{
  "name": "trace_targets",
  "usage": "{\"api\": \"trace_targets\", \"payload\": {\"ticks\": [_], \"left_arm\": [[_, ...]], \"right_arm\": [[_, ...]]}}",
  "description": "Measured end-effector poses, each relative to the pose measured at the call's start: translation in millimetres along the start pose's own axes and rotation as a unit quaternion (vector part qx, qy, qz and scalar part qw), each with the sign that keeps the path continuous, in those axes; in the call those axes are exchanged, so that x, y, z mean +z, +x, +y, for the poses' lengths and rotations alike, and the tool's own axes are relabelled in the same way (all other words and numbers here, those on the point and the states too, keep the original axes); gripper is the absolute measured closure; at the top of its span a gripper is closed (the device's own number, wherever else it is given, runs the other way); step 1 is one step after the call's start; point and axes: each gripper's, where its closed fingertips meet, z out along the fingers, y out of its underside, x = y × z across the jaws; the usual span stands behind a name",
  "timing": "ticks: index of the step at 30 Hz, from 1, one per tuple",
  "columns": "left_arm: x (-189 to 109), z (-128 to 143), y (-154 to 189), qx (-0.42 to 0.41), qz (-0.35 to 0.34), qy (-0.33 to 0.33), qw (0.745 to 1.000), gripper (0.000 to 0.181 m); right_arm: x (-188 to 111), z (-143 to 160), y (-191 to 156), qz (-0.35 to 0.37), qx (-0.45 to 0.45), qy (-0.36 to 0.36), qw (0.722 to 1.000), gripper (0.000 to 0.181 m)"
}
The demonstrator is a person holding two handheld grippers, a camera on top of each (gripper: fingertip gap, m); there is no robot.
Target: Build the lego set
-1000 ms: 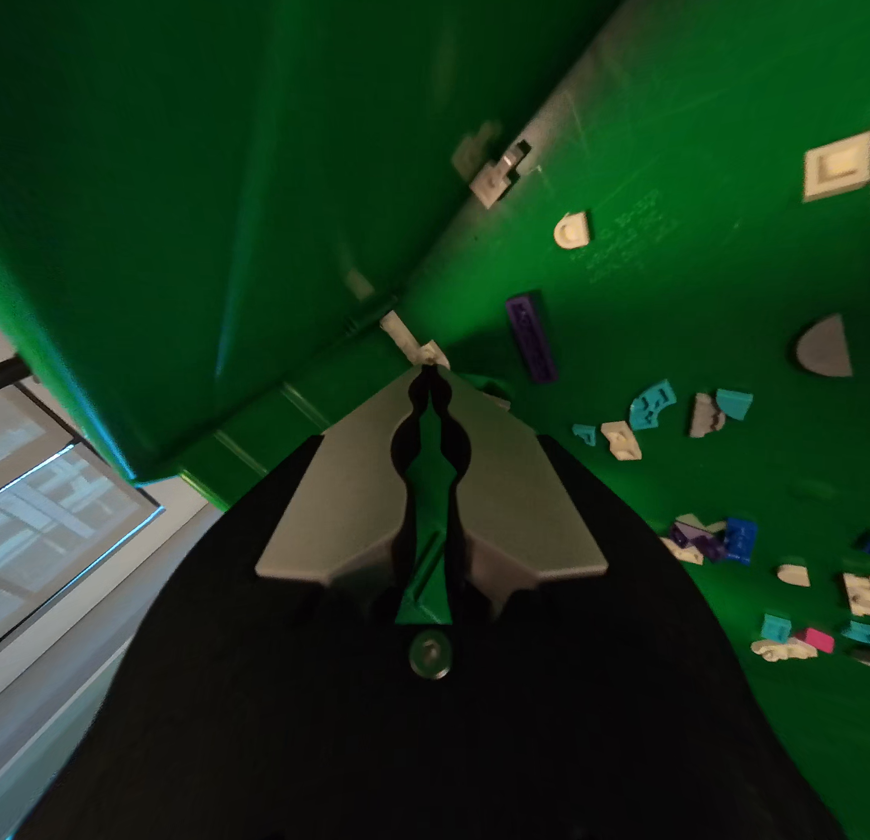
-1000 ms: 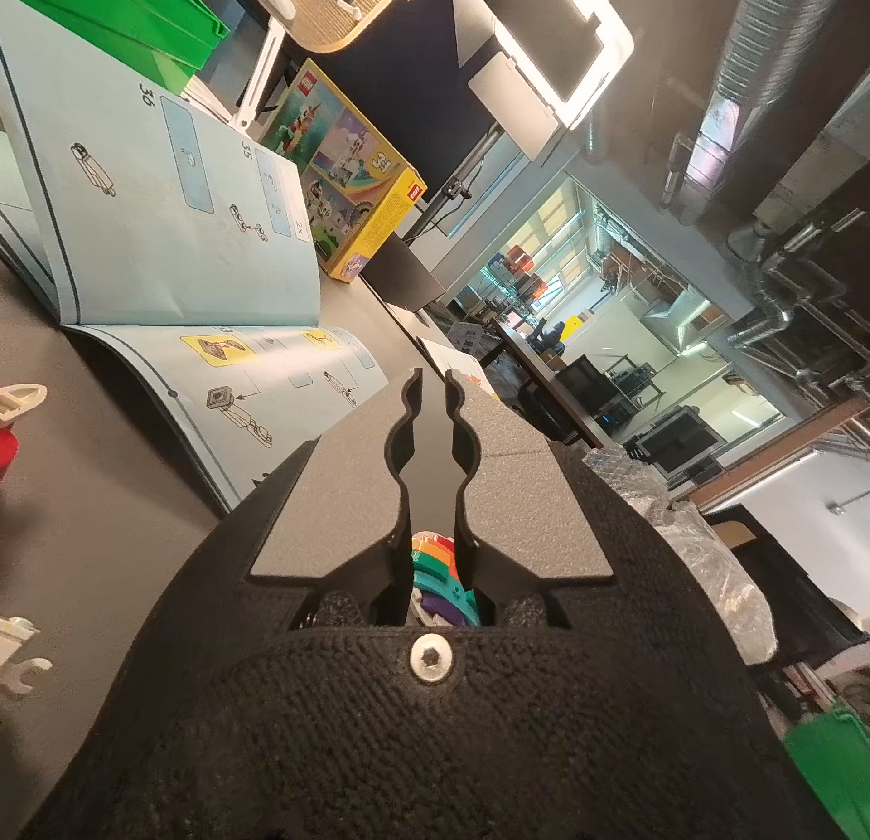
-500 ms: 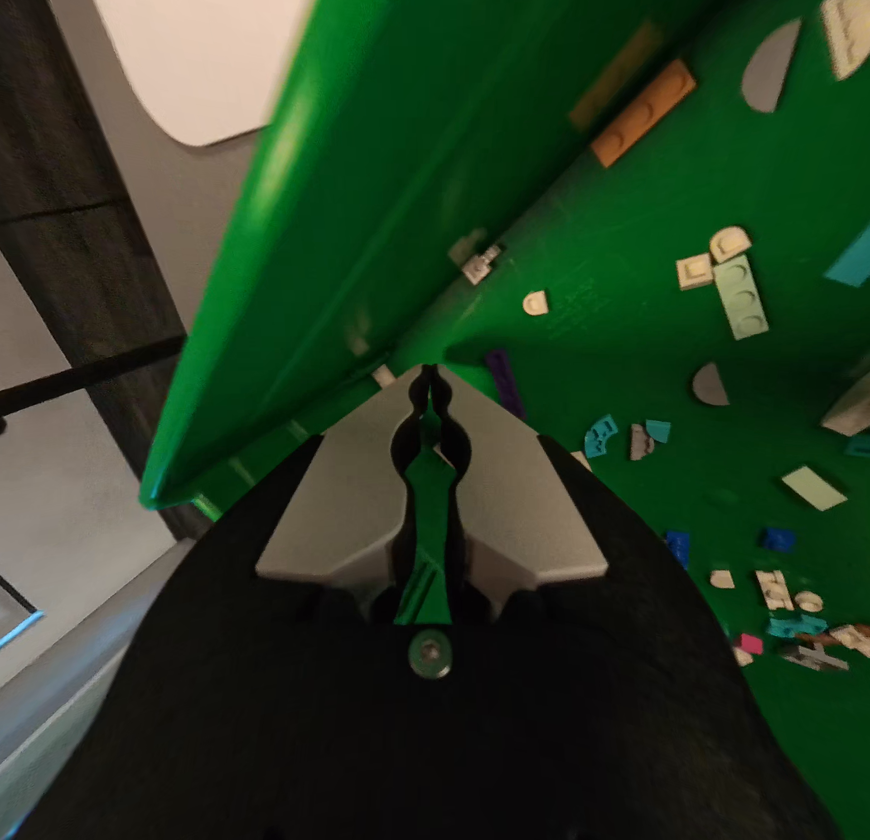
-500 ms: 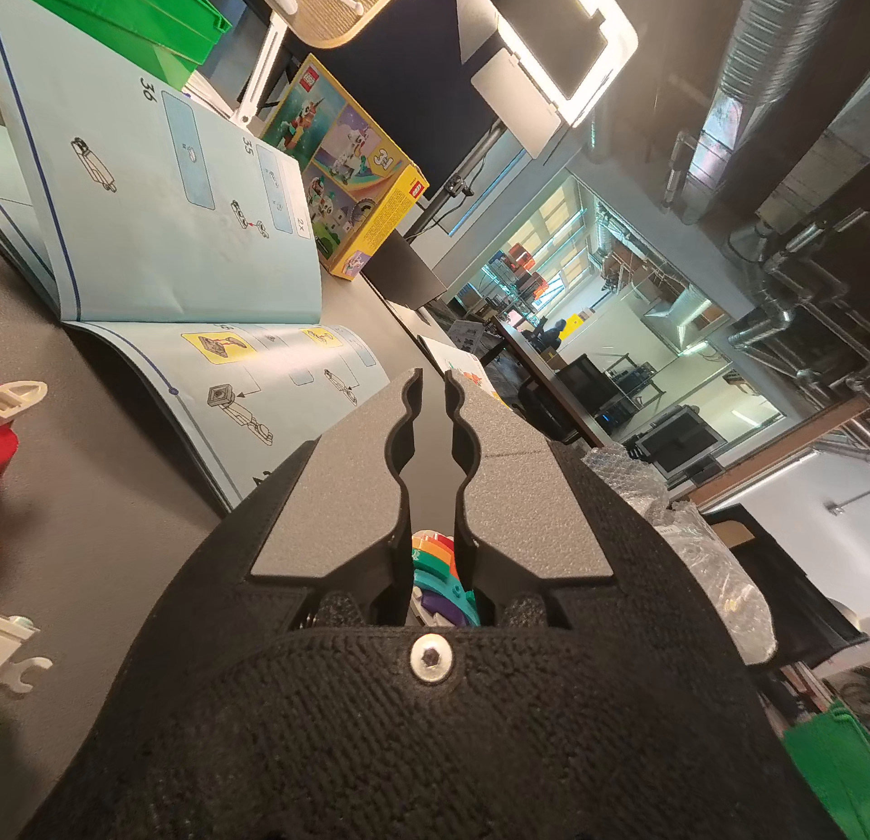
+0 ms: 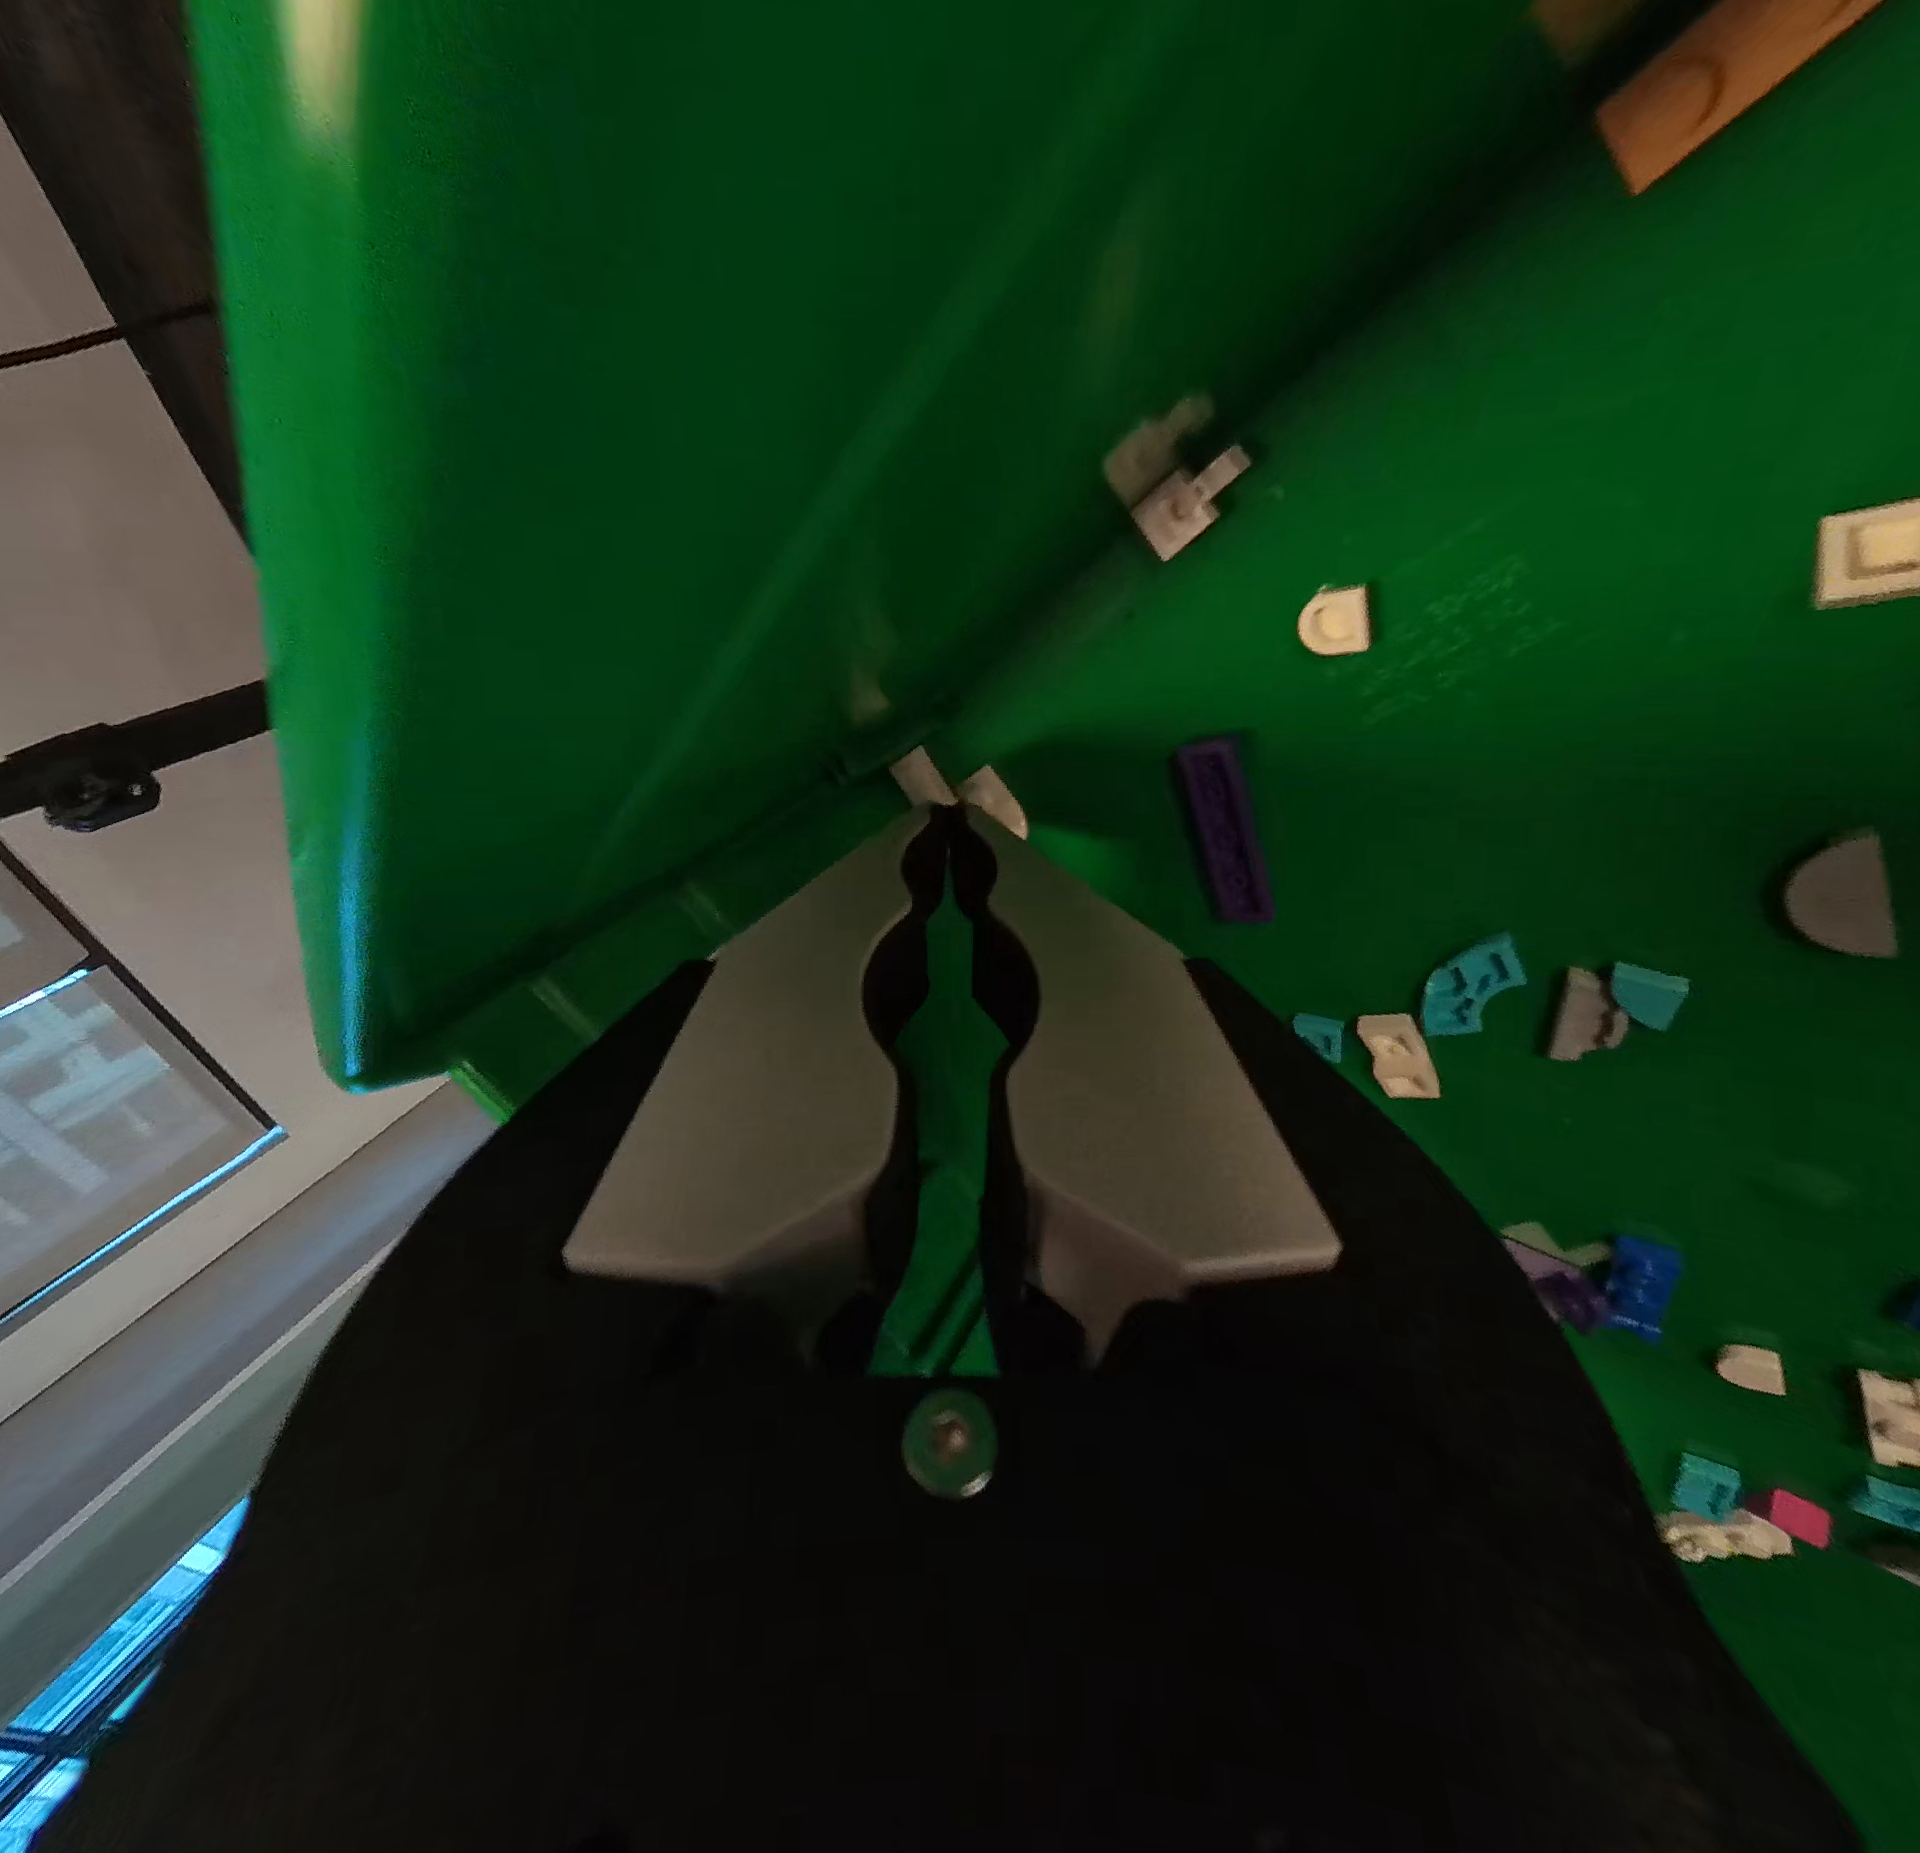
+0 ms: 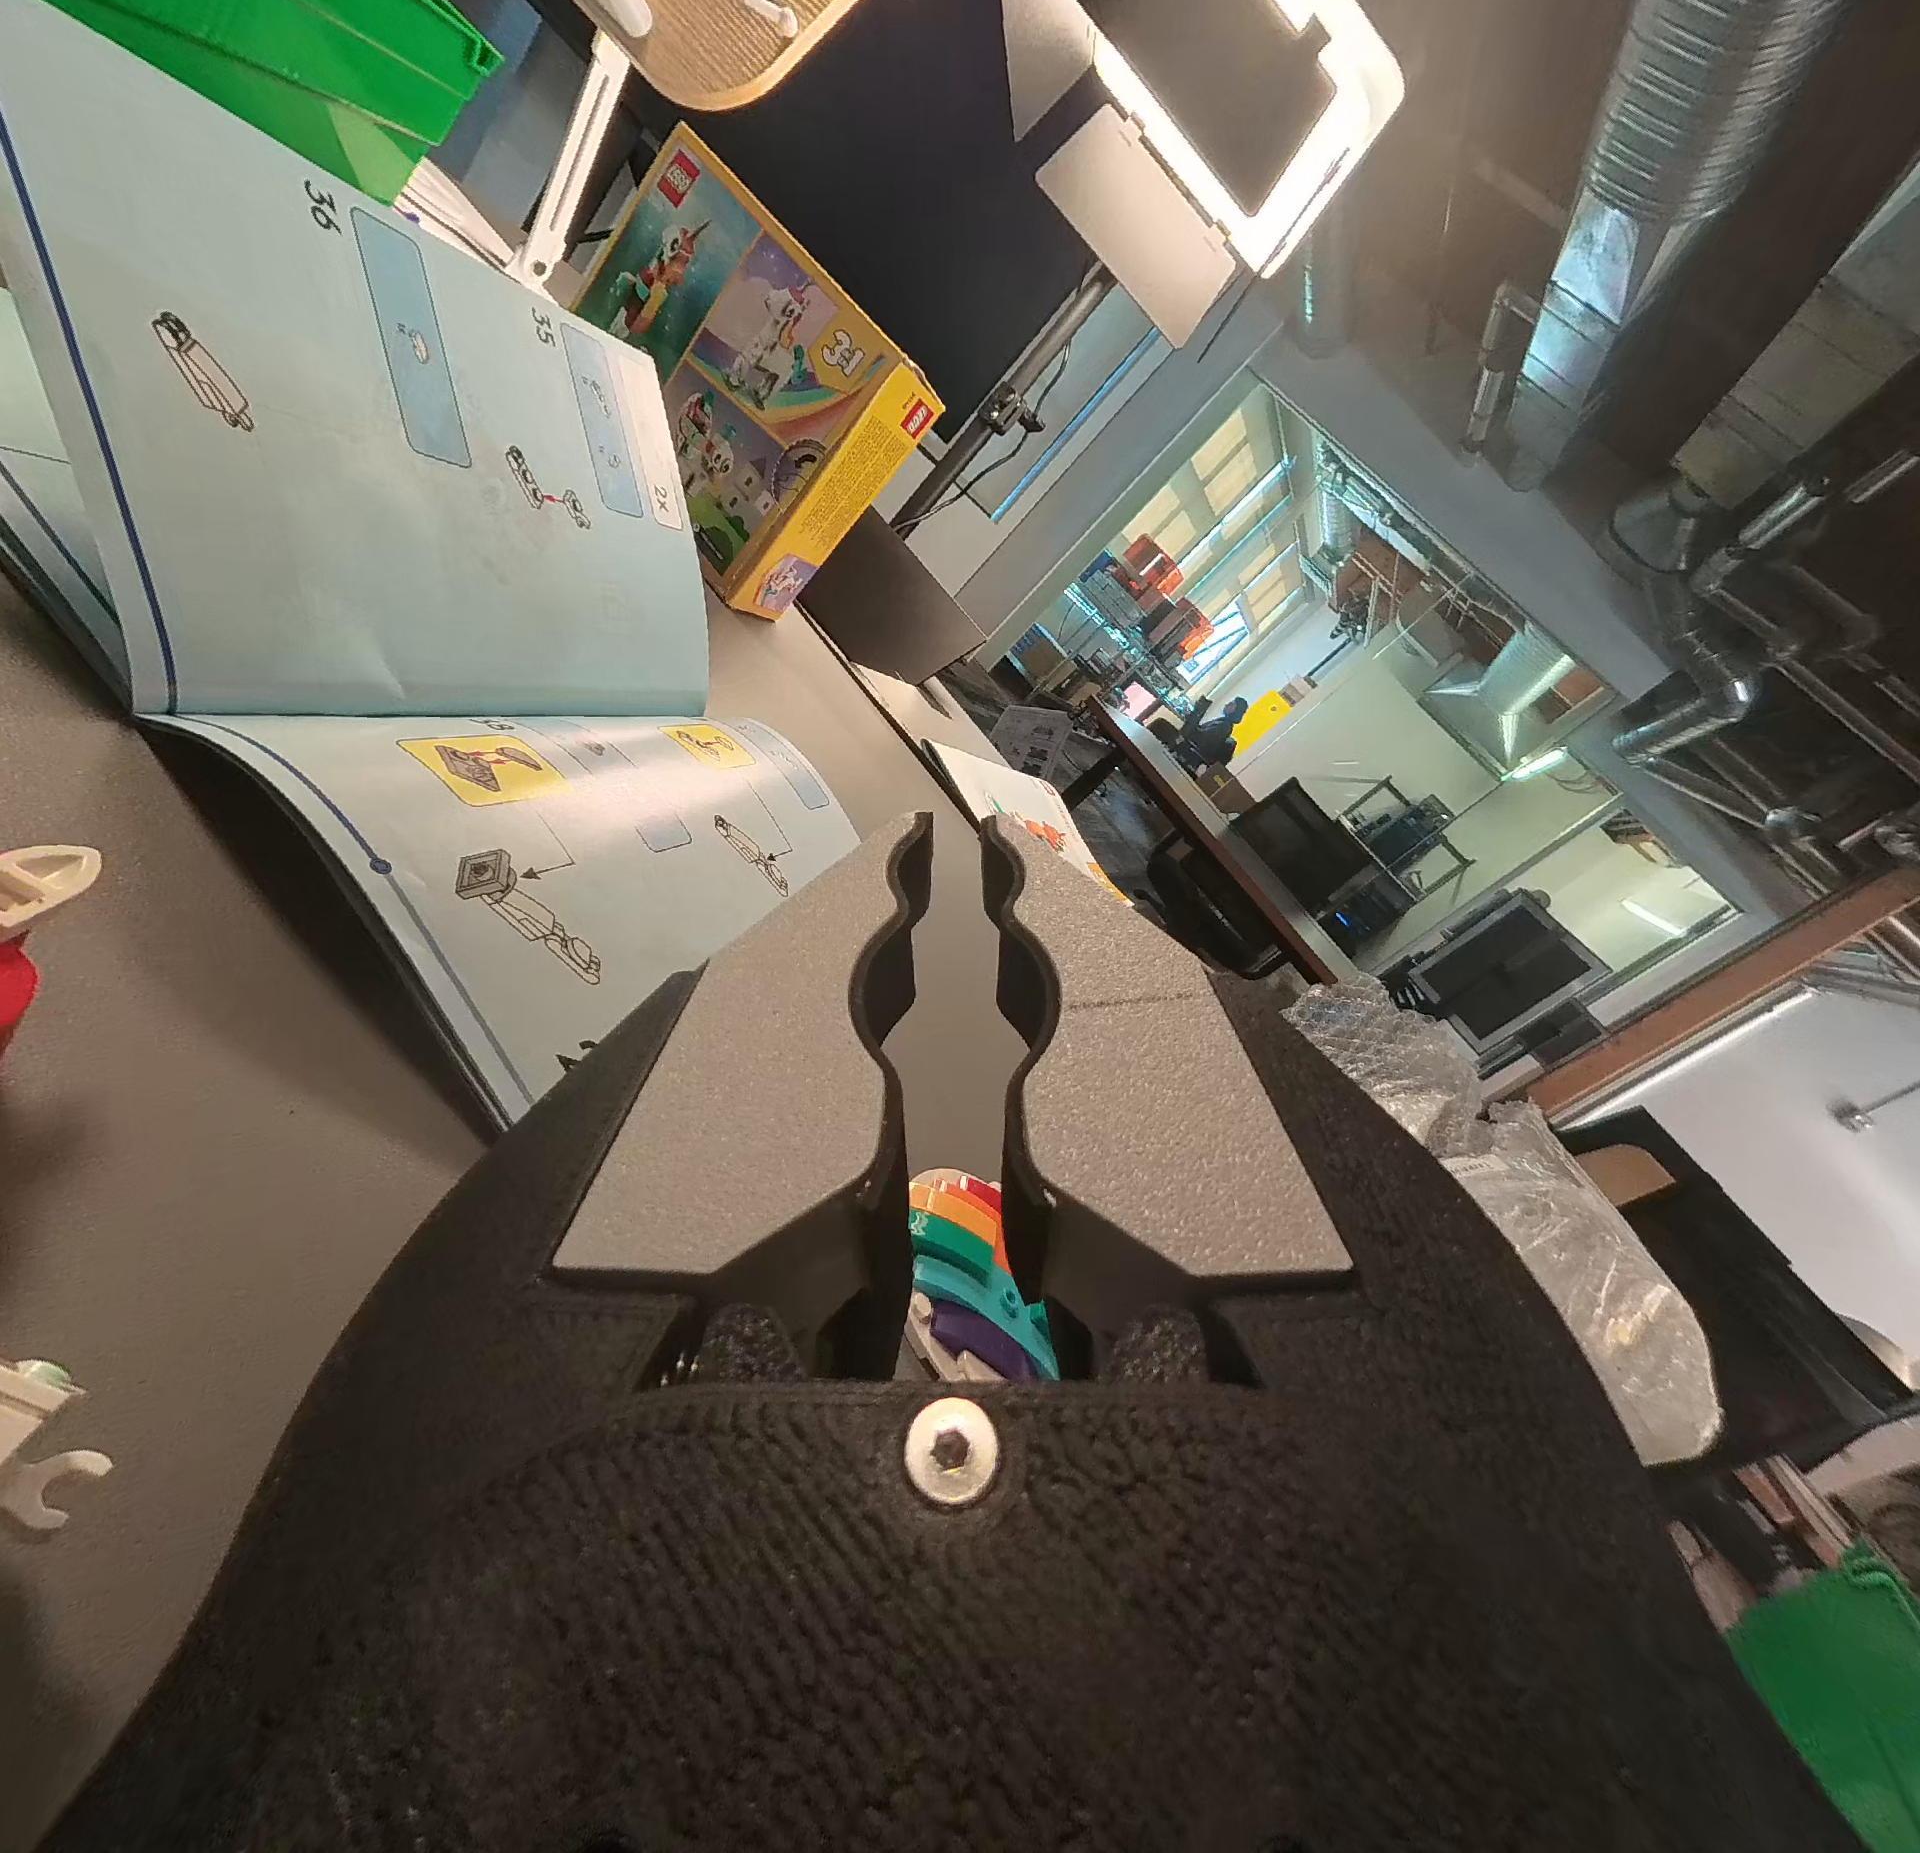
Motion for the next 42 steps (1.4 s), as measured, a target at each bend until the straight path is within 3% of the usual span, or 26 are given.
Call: {"api": "trace_targets", "payload": {"ticks": [4,7,11,17,22,25,35,40,42], "left_arm": [[-2,-4,3,-0.007,0.021,0.016,1.0,0.181],[-10,-12,24,-0.028,0.11,0.044,0.993,0.181],[-8,-11,6,-0.038,0.064,0.051,0.996,0.181],[2,1,-4,0.002,-0.012,0.001,1.0,0.181],[5,1,-3,-0.004,-0.018,-0.009,1.0,0.181],[3,-4,5,-0.024,0.032,0.012,0.999,0.181],[-13,-12,21,-0.014,0.1,0.072,0.992,0.181],[-17,-4,29,0.008,0.145,0.066,0.987,0.159],[-16,0,33,0.006,0.167,0.055,0.984,0.158]], "right_arm": [[0,0,0,0.0,0.0,-0.001,1.0,0.174],[0,0,0,0.0,0.0,-0.001,1.0,0.174],[0,0,-1,-0.001,-0.001,-0.001,1.0,0.174],[0,0,-1,-0.001,-0.001,-0.001,1.0,0.174],[0,0,0,-0.001,0.0,-0.001,1.0,0.174],[0,0,-1,-0.002,0.001,0.0,1.0,0.174],[0,0,-1,-0.002,0.002,0.0,1.0,0.174],[0,0,0,-0.002,0.007,0.0,1.0,0.174],[0,0,1,-0.002,0.009,0.0,1.0,0.174]]}}
